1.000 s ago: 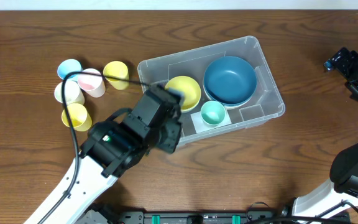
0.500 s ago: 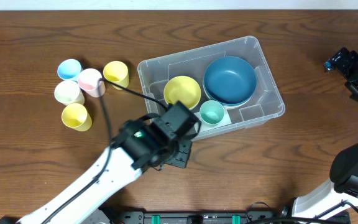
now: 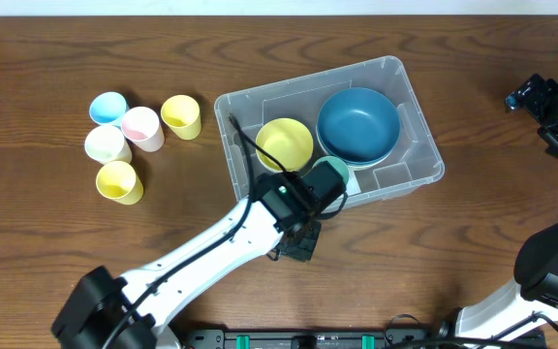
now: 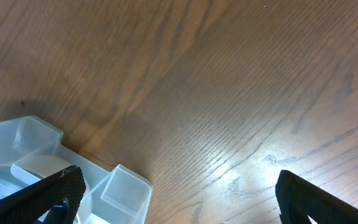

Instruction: Pack container

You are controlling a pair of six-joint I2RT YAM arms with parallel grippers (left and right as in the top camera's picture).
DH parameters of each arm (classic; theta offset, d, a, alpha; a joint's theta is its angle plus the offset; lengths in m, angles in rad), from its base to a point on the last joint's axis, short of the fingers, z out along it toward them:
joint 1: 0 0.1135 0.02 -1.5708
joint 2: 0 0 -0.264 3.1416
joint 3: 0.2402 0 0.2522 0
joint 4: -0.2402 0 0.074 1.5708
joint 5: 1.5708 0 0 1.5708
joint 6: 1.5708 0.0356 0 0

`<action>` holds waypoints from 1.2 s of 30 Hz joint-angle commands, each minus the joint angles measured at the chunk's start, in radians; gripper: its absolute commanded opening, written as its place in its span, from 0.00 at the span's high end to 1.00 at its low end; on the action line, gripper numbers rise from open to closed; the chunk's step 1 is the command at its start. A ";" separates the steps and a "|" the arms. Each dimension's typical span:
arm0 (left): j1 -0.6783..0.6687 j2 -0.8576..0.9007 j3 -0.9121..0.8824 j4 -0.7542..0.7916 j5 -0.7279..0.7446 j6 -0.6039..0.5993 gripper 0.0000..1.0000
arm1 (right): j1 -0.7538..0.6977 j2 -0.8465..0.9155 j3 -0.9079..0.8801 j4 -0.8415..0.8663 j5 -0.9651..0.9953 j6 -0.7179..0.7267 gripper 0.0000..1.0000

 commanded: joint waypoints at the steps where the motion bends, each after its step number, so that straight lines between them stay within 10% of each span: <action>1: -0.001 0.017 -0.010 0.018 -0.084 -0.017 0.59 | -0.002 -0.007 -0.002 -0.001 0.002 0.010 0.01; 36: 0.148 0.019 -0.007 0.157 -0.230 0.025 0.50 | -0.002 -0.007 -0.002 -0.001 0.002 0.010 0.01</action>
